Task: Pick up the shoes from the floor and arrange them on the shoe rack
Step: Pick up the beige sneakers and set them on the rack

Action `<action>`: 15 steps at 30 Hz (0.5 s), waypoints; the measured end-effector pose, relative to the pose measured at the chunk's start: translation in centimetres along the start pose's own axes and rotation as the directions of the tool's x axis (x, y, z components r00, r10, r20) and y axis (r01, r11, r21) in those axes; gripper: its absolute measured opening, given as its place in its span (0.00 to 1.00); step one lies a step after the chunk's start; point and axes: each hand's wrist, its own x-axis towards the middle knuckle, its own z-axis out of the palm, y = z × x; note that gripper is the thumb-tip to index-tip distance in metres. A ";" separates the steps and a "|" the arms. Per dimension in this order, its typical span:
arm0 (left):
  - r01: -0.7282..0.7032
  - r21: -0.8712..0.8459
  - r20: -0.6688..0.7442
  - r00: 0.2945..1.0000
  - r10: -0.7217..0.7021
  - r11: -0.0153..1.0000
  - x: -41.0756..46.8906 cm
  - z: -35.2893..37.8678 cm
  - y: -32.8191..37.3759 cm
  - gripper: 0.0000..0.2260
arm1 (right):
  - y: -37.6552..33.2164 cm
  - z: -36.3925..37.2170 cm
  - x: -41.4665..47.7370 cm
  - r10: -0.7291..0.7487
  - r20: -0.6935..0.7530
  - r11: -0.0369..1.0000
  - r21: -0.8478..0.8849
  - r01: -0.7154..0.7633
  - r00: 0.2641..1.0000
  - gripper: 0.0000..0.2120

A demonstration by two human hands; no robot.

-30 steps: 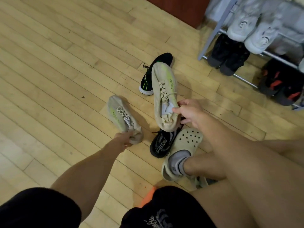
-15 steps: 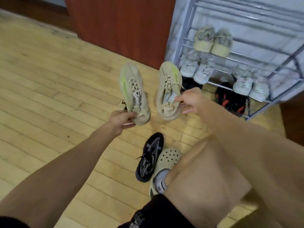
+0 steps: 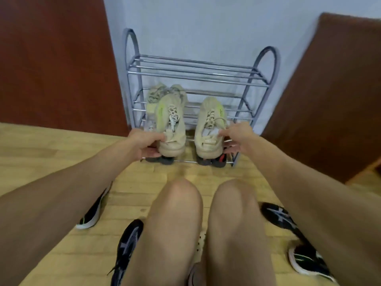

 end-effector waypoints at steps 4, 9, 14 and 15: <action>0.031 0.041 0.122 0.992 -0.036 0.999 2.3 4.9 2.1 0.07 | 0.1 -4.5 2.9 0.065 -0.067 0.996 0.065 -0.060 0.996 0.15; 0.019 0.045 0.156 0.987 -0.026 0.999 6.8 10.4 4.3 0.09 | -0.6 -7.0 8.1 0.074 -0.103 0.992 0.112 -0.062 0.992 0.18; -0.019 0.071 0.169 0.986 0.007 0.997 12.6 15.1 6.9 0.05 | -1.2 -7.8 15.4 0.070 -0.121 0.991 0.120 -0.055 0.990 0.17; -0.018 0.079 0.177 0.984 0.004 0.997 14.0 15.9 7.4 0.05 | -1.4 -7.9 16.9 0.064 -0.124 0.993 0.105 -0.052 0.990 0.17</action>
